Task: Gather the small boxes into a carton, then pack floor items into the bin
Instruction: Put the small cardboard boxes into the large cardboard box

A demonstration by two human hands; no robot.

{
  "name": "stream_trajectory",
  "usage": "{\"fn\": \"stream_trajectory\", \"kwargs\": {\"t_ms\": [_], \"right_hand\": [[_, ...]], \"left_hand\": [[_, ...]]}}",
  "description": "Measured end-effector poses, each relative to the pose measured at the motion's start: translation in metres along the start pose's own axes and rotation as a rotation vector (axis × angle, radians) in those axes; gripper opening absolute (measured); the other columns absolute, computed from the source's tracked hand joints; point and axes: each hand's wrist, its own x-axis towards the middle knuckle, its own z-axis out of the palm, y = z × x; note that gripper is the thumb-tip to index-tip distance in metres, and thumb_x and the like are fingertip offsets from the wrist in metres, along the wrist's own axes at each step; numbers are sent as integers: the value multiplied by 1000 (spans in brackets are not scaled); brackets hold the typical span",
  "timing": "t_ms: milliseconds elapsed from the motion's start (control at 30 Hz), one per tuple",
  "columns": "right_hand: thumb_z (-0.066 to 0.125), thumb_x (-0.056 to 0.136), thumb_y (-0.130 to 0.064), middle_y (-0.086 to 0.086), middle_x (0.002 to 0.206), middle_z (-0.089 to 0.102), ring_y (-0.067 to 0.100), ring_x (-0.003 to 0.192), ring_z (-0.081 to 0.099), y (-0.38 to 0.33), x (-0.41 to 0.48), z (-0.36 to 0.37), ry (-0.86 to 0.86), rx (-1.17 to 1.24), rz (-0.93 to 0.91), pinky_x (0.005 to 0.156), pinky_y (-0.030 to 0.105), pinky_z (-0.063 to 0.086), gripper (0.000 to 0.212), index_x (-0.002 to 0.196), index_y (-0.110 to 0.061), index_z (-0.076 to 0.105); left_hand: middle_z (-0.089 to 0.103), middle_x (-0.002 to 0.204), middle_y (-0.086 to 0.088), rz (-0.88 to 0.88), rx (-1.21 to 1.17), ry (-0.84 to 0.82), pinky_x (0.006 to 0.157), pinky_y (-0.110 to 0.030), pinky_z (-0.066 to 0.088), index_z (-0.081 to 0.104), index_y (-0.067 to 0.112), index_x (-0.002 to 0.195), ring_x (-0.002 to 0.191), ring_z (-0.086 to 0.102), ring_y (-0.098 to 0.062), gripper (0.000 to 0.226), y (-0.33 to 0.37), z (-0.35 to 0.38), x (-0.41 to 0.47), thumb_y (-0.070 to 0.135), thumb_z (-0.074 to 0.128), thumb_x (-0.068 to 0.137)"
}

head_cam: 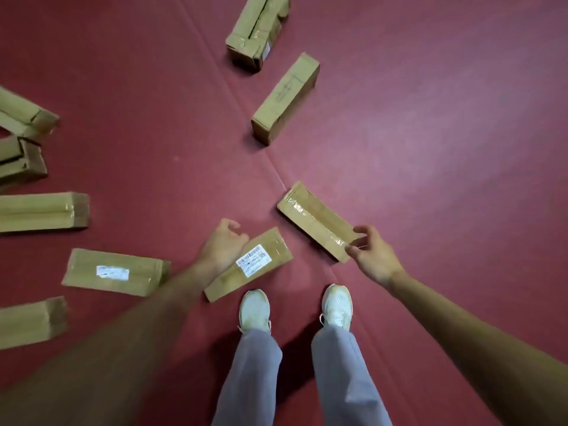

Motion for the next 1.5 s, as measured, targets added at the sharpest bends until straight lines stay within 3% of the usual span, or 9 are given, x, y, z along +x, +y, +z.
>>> {"fn": "stream_trajectory", "kwargs": {"t_ms": [200,333,433,533,733,867,1100,1300,1500], "right_hand": [[58,88,-22,10,126,56,28,117,52,75,155,77,37,-216,-14,97,36,42,48,133,-13,42],[57,87,-19,15,137,41,31,128,40,111,229,115,101,-396,-65,102,39,36,54,136,-8,39],[57,84,-19,23,129,38,39,119,36,126,258,130,270,-575,-151,97,47,36,50,128,-2,40],[61,81,-22,23,130,37,40,117,37,131,272,132,415,-554,-144,97,51,34,67,138,-5,30],[66,84,-37,19,129,47,39,122,39,123,280,130,258,-576,90,102,47,30,50,122,-8,50],[66,85,-36,18,122,51,37,117,47,130,270,141,107,-288,120,98,47,39,48,116,-7,42],[64,88,-29,6,95,54,13,75,53,127,233,150,-72,277,85,61,26,44,34,102,-10,40],[68,82,-18,-2,109,57,10,89,61,86,189,130,-17,580,111,67,25,49,54,126,-18,38],[74,77,-9,-2,97,67,14,84,66,9,105,68,-89,533,-6,71,31,55,53,126,-14,52]], "left_hand": [[51,132,-3,2,299,-19,107,-40,35,47,18,134,125,48,-24,49,-100,98,128,33,55,88],[40,147,-5,-13,458,9,116,-43,20,30,23,147,137,36,-26,68,-152,137,197,34,59,86],[44,142,-6,-61,611,-15,117,-45,12,35,21,142,135,39,-26,69,-179,149,222,41,64,83],[53,123,-5,4,684,42,105,-42,30,51,17,122,119,50,-25,58,-189,150,226,47,71,76],[48,120,-10,-24,468,146,94,-44,41,53,12,123,116,47,-30,58,-166,137,214,47,68,80],[43,121,-12,-57,309,160,99,-45,41,56,13,125,118,44,-32,54,-158,133,212,43,68,82],[47,128,-14,-85,141,140,93,-42,41,38,11,121,115,51,-36,49,-143,127,195,36,63,88],[53,116,-4,-120,-92,53,104,-51,37,19,24,107,113,55,-29,71,-110,109,154,65,60,66],[32,114,-4,-104,-230,345,86,-31,38,33,13,121,98,42,-22,74,-46,34,54,52,73,73]]}}
